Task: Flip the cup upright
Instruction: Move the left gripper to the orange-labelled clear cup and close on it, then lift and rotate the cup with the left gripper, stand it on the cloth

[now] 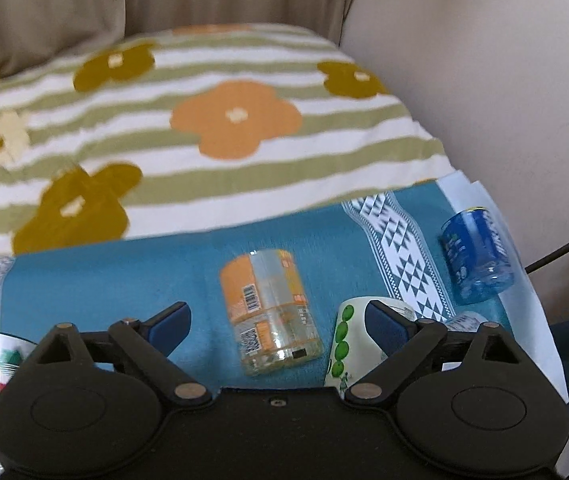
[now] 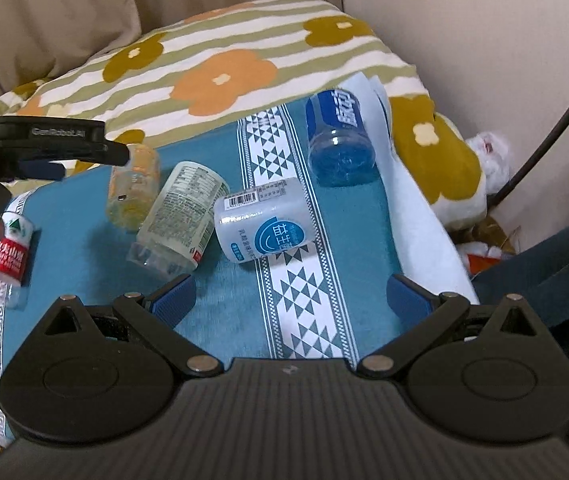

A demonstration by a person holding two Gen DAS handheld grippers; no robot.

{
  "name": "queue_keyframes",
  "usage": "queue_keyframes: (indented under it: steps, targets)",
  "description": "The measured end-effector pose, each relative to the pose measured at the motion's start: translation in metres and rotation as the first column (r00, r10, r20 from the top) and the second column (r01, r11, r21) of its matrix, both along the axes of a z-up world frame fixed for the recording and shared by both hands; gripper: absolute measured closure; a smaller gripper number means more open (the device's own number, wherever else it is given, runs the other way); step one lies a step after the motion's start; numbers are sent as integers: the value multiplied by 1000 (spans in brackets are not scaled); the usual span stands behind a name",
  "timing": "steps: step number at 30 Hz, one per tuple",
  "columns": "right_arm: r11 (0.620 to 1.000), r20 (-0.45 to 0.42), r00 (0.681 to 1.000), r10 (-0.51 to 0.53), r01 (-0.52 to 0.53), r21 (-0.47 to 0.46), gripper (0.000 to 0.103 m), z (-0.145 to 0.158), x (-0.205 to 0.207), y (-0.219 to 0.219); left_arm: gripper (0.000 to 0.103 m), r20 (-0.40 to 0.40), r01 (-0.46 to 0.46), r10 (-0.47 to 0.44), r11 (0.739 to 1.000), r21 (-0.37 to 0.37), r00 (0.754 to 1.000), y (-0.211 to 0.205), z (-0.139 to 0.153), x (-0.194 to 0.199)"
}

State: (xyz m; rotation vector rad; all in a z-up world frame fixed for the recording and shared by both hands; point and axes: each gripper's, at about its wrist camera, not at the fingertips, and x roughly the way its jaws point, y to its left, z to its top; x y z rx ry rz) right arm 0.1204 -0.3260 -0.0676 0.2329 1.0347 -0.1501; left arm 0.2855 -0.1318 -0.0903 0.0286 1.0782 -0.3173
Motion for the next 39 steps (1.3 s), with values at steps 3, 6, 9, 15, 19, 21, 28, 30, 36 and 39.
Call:
queue_keyframes:
  steps: [3, 6, 9, 15, 19, 21, 28, 30, 36, 39]
  targets:
    - [1000, -23, 1000, -17, 17, -2, 0, -8, 7, 1, 9, -43, -16, 15, 1000, -10, 999, 0, -13, 13]
    - [999, -36, 999, -37, 37, 7, 0, -14, 12, 0, 17, -76, -30, 27, 999, -33, 997, 2, -22, 22]
    - [999, -47, 998, -49, 50, 17, 0, -18, 16, -2, 23, -111, -35, 31, 999, -37, 993, 1, -32, 30]
    - [998, -56, 997, -58, 59, 26, 0, -23, 23, -4, 36, -150, -40, 34, 999, -35, 988, 1, -46, 35]
    - [998, -55, 997, -52, 54, 29, 0, -23, 24, -3, 37, -146, -47, 40, 998, -43, 988, 2, -45, 35]
    - [998, -54, 997, -47, 48, 31, 0, -23, 24, -2, 37, -140, -52, 46, 998, -41, 989, 3, -44, 34]
    - [999, -31, 999, -17, 19, 37, 0, -16, 21, -2, 37, -105, -68, 63, 997, -43, 992, 11, -26, 23]
    - [999, -22, 1000, -5, 6, 41, 0, -13, 19, -1, 37, -100, -75, 70, 996, -45, 993, 15, -18, 16]
    - [997, 12, 998, 64, -64, 47, 0, -1, 9, 5, 37, -68, -111, 108, 993, -42, 992, 27, 6, -22]
    - [993, 20, 994, 107, -108, 49, 0, 2, 2, 9, 37, -73, -124, 121, 991, -43, 990, 34, 12, -47]
